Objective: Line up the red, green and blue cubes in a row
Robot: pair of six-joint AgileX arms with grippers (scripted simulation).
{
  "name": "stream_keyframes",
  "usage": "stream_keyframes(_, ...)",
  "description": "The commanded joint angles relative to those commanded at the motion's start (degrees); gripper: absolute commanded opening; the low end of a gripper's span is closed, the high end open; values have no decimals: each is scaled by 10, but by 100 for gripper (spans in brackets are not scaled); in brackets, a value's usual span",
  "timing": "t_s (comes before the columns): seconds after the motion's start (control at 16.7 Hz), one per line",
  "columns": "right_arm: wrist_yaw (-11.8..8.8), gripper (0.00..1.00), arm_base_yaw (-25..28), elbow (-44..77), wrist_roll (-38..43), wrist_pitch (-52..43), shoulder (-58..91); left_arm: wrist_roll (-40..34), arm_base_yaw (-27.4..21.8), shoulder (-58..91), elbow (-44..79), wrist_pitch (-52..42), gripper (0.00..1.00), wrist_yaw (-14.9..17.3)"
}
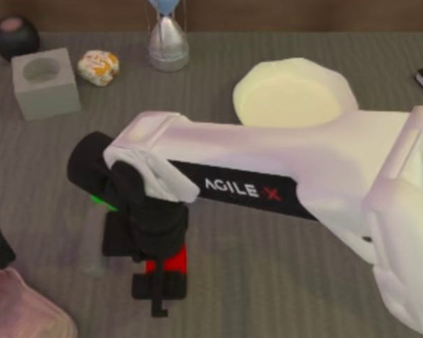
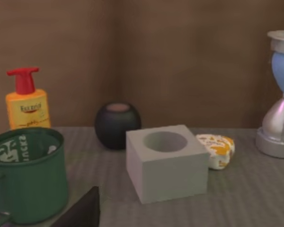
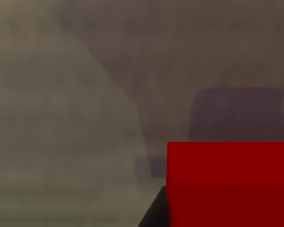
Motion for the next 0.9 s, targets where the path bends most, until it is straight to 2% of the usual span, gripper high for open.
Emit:
stream_keyframes(0.6,0,98,0,0,0,0,0,0,0,0,0,0,100,0)
stream_keyframes(0.9,0,100,0,0,0,0,0,0,0,0,0,0,100,0)
